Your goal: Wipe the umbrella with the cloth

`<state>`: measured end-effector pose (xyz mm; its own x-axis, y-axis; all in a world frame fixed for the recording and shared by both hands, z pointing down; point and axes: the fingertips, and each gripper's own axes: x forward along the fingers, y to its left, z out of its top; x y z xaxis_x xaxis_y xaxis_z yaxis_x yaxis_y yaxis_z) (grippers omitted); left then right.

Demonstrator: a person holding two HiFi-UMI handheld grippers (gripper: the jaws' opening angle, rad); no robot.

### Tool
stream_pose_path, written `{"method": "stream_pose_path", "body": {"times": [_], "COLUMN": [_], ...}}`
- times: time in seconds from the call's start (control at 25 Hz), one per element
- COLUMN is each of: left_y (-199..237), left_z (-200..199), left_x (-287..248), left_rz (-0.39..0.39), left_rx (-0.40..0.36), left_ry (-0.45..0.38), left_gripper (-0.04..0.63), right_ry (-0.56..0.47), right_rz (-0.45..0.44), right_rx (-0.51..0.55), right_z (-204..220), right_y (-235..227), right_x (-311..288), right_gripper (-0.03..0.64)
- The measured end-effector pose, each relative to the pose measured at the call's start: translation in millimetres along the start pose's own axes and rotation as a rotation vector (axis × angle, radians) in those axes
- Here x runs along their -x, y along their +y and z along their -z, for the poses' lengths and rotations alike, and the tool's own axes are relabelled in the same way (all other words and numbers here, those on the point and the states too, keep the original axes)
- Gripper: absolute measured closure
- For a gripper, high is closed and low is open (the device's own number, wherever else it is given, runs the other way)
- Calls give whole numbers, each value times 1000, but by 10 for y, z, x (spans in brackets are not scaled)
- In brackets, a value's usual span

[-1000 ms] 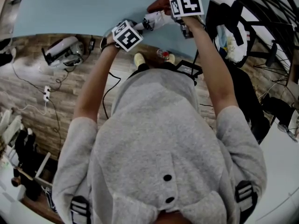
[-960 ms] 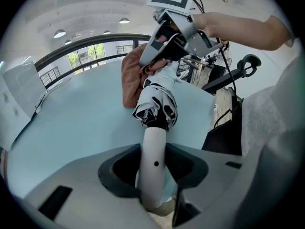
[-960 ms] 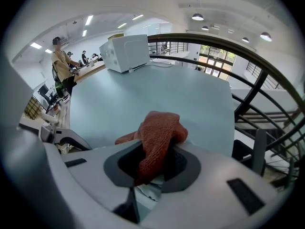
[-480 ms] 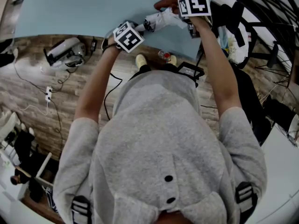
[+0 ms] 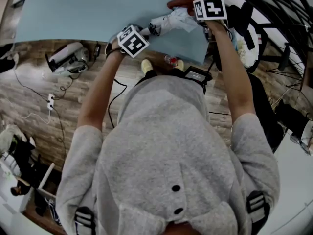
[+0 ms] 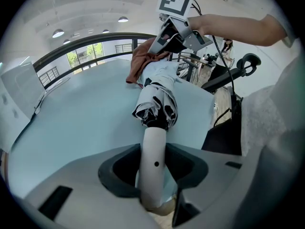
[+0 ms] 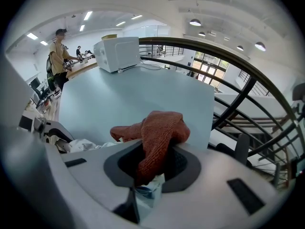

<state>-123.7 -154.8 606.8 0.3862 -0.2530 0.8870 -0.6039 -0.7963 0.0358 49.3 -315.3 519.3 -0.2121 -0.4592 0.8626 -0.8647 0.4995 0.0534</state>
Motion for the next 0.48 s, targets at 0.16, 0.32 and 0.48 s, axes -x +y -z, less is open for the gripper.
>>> {"method": "stream_pose_path", "body": {"times": [0.16,0.32,0.48], "left_y": [-12,-5,3], "left_z": [21,12,23], "left_x": [2,-2,6], "left_rz": [8,14,6], "left_rx": [6,8,1], "left_ry": [7,2,6], "left_gripper": [425,425,425], "right_ry": [8,65,78], "right_rz": [65,149,201], "right_rx": [21,27,-3], "right_z": [67,318,609], "right_y": [-254,-595,-869], "right_x": [85,162,248], "right_gripper": [535,535,536]}}
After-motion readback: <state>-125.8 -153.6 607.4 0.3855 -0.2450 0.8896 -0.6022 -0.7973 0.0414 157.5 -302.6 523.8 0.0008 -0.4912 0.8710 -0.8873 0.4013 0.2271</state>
